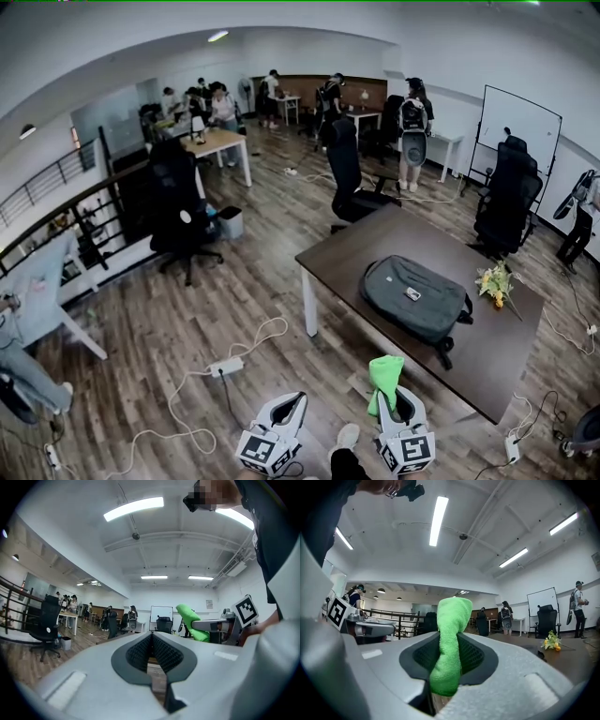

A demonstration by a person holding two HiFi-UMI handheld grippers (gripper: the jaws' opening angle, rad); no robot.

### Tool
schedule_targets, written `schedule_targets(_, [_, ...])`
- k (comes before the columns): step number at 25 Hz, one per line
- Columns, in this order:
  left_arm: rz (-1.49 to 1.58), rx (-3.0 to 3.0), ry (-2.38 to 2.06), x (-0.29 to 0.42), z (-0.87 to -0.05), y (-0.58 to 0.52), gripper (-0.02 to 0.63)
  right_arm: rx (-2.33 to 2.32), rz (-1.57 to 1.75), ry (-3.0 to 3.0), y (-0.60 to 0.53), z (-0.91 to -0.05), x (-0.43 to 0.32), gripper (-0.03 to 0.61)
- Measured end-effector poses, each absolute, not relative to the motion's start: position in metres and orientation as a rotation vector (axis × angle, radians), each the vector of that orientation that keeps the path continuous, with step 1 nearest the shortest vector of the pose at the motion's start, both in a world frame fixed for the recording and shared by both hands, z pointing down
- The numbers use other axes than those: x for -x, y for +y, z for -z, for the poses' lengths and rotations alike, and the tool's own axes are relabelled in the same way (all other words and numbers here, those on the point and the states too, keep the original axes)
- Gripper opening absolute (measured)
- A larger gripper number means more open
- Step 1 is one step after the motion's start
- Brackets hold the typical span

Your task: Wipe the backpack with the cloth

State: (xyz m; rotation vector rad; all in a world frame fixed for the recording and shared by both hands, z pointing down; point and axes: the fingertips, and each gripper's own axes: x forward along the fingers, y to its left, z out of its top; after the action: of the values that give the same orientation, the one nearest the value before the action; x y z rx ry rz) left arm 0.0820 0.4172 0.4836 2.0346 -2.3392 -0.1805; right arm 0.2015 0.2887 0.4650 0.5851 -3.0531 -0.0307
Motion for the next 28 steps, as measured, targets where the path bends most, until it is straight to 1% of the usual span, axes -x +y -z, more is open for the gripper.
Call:
schedule_targets(5, [0.151,-2.040,-2.324,-0.060,-0.485,0.391,0.020,-0.567,0.046,-3.045,0.261,-0.469,-0.173,0.097])
schedule_targets(10, [0.126,-2.024,-2.348,-0.023,-0.478,0.346,0.020,-0.541,0.055,-3.065,0.220,-0.462,-0.136,0.097])
schedule_targets(17, [0.111,-2.027,-2.313,0.002,-0.464,0.280,0.020,-0.516,-0.011,-3.052,0.160,-0.467,-0.099,0.097])
schedule_targets(23, [0.024,-2.041,-2.280,0.016,-0.464,0.222,0.020,-0.519,-0.046,-3.045,0.104,-0.476,-0.082,0.097])
schedule_targets(28, [-0.003,-2.020,-2.262,0.034,-0.483,0.189,0.020,-0.541,-0.075,-3.029,0.066,-0.484,-0.075,0.097])
